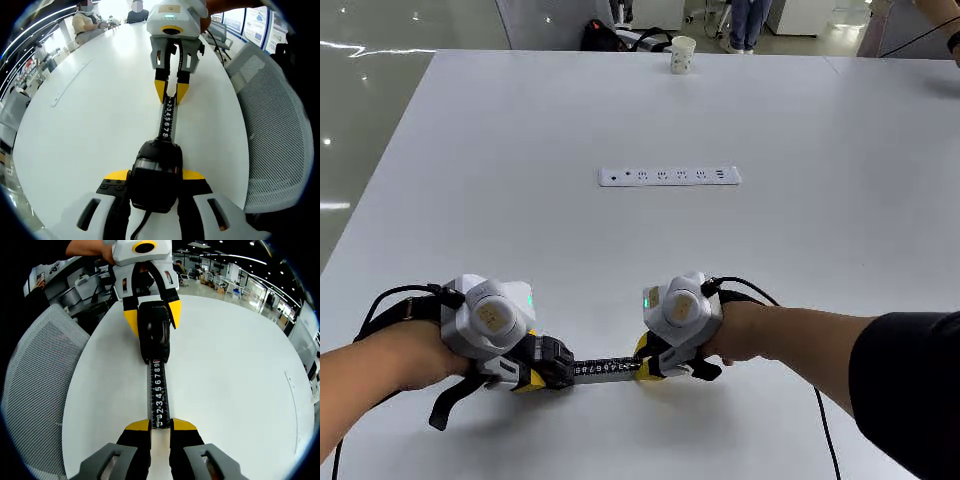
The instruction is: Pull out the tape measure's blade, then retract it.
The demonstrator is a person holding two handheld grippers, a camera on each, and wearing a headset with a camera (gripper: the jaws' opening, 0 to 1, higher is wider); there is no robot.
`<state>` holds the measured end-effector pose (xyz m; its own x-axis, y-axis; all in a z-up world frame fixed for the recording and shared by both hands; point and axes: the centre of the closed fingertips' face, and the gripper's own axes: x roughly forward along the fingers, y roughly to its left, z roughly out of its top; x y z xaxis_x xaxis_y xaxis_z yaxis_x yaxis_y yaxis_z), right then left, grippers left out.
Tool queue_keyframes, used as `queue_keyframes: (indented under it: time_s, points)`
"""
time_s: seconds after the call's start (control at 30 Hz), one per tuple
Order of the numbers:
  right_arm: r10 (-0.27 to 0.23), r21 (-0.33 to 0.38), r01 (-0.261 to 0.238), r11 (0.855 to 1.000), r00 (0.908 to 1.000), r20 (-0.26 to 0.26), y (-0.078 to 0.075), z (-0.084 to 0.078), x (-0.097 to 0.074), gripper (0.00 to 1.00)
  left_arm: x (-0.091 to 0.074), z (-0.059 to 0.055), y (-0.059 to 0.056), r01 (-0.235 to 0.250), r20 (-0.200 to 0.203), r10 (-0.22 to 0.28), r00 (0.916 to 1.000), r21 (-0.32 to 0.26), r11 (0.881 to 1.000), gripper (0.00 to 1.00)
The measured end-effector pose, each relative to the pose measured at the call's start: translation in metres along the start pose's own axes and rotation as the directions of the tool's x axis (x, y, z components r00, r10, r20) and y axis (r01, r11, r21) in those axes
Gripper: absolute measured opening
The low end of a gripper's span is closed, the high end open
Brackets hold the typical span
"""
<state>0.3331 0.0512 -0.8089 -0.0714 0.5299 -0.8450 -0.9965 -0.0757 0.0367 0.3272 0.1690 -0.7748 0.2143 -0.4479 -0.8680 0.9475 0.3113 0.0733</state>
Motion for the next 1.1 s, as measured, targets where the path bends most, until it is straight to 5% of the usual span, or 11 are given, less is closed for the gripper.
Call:
queue_keyframes:
  time_s: [1.1]
  points:
    - [-0.009,0.023,0.008,1.0,0.9999,0.01,-0.002,-0.018,-0.013,0.1,0.0,0.001,0.0,-0.008,0.004,0.008,1.0,-0.015,1.0,0.3]
